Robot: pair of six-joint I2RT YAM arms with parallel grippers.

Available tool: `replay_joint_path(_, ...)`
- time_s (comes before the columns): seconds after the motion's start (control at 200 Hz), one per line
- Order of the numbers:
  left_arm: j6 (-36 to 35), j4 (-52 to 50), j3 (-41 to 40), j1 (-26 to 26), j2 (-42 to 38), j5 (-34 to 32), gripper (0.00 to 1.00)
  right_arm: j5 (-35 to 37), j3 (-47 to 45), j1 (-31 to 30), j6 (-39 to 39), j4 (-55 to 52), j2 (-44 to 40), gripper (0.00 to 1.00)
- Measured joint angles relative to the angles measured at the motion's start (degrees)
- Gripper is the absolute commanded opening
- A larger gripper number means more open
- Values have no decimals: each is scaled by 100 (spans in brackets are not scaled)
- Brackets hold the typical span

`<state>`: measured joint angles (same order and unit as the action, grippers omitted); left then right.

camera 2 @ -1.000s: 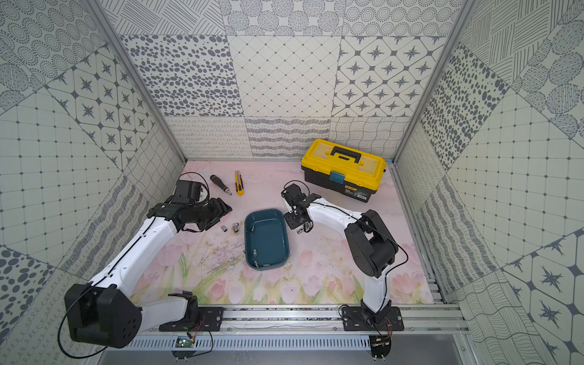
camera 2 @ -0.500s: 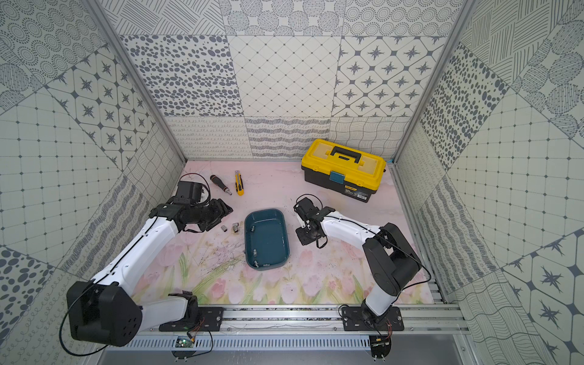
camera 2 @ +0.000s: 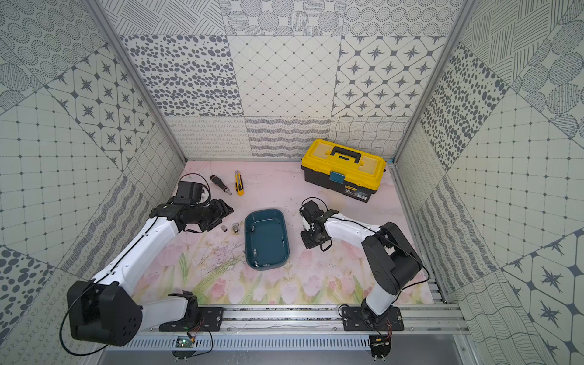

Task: Take out the socket from the storage box
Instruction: Adjust the socket head at the center of the board.

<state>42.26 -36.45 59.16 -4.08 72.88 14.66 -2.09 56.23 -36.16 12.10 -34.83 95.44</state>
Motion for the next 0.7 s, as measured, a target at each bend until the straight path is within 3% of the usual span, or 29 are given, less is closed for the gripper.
replay_joint_path(0.695,17,11,0,0,26,17,66,286,236,212,129,-50,363,20)
